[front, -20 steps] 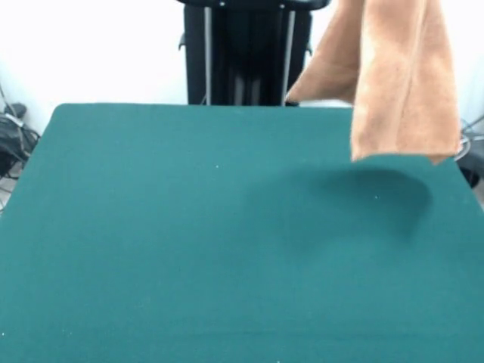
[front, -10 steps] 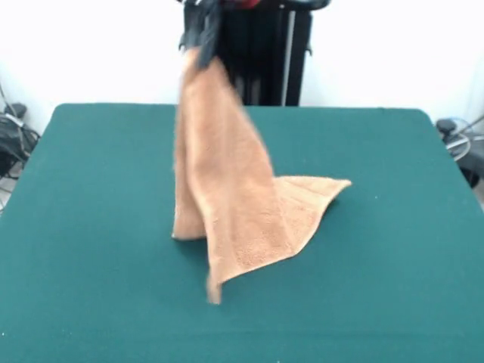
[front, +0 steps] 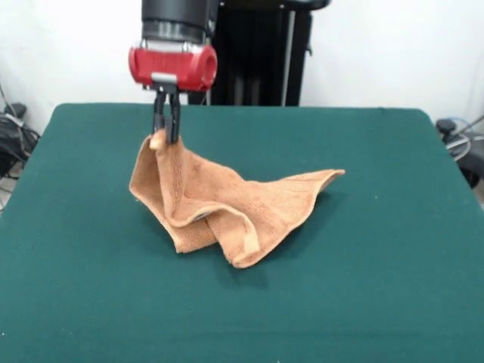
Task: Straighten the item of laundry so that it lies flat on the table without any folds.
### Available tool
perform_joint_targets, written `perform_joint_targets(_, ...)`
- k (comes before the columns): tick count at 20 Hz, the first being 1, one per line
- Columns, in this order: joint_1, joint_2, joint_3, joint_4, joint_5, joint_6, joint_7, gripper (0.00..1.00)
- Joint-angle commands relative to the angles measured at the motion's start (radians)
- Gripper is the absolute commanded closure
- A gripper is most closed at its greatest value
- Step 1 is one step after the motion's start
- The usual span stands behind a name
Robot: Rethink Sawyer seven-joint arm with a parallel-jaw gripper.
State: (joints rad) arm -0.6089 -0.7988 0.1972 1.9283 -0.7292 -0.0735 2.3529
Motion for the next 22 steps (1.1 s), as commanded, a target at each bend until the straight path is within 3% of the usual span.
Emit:
perform_joint_targets(1,0.108,0.078,0.058,-0.048,-0.054,-0.053,-0.005,1.0)
perform_joint_targets(7,0.167,-0.082,0.075,0.037,0.081,0.142,0.047,1.0)
perform_joint_targets(15,0.173,-0.212,0.156,0.047,0.276,0.375,-0.008,1.0)
perform_joint_targets(19,0.186,-0.232,0.164,0.02,0.31,0.438,-0.035,1.0)
perform_joint_targets(22,0.18,-0.205,0.172,0.018,0.291,0.385,-0.025,1.0)
